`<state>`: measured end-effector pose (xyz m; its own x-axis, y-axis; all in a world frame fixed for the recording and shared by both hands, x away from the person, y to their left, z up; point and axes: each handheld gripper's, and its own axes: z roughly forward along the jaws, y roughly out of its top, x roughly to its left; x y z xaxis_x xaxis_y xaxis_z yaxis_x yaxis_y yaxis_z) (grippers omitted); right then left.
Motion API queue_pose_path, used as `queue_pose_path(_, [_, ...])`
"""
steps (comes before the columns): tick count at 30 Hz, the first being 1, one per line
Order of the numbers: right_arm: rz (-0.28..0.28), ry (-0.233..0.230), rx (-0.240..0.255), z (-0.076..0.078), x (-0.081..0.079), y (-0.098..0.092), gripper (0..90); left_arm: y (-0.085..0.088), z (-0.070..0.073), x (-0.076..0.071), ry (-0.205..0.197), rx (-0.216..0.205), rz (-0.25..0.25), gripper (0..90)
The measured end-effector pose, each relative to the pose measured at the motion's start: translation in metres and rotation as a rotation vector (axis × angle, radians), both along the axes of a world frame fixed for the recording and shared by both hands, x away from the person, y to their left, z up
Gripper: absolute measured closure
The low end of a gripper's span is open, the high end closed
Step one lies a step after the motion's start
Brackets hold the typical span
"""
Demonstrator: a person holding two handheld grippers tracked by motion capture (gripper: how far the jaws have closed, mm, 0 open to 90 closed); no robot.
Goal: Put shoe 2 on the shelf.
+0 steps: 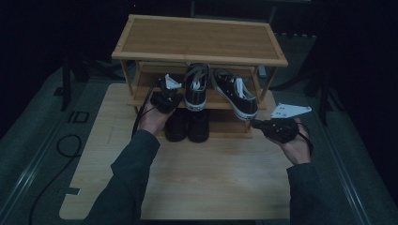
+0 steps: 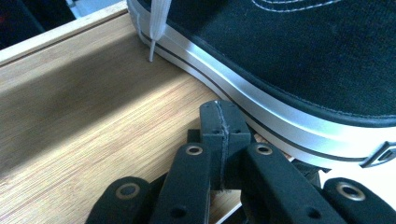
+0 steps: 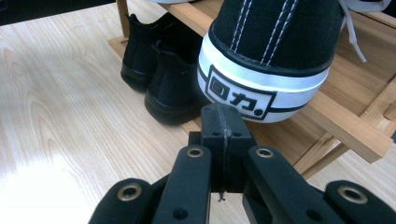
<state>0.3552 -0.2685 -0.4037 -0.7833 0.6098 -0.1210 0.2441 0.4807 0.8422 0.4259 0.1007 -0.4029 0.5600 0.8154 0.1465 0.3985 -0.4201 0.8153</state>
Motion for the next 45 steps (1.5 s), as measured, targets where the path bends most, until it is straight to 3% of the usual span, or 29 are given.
queue_pose_path(15, [0.000,-0.005,0.024,-0.002,0.002,0.007,90.0,0.000,0.000,0.000,0.001,-0.001,0.002,90.0])
queue_pose_path(17, [-0.017,-0.016,0.022,-0.002,0.004,0.010,90.0,0.000,0.000,0.000,0.000,-0.001,0.002,90.0])
queue_pose_path(25, [0.015,-0.013,0.029,-0.004,0.006,0.022,90.0,0.000,0.000,0.001,0.001,-0.001,0.000,90.0])
queue_pose_path(30, [0.032,-0.020,0.008,-0.005,0.007,0.034,90.0,0.001,0.000,0.001,0.005,-0.002,-0.006,90.0])
queue_pose_path(35, [-0.005,-0.047,0.006,-0.001,0.010,0.040,90.0,0.001,0.000,0.001,0.005,-0.002,-0.009,90.0])
queue_pose_path(45, [0.032,-0.061,0.019,0.007,0.014,0.061,90.0,0.001,0.000,0.001,0.003,-0.001,-0.008,90.0])
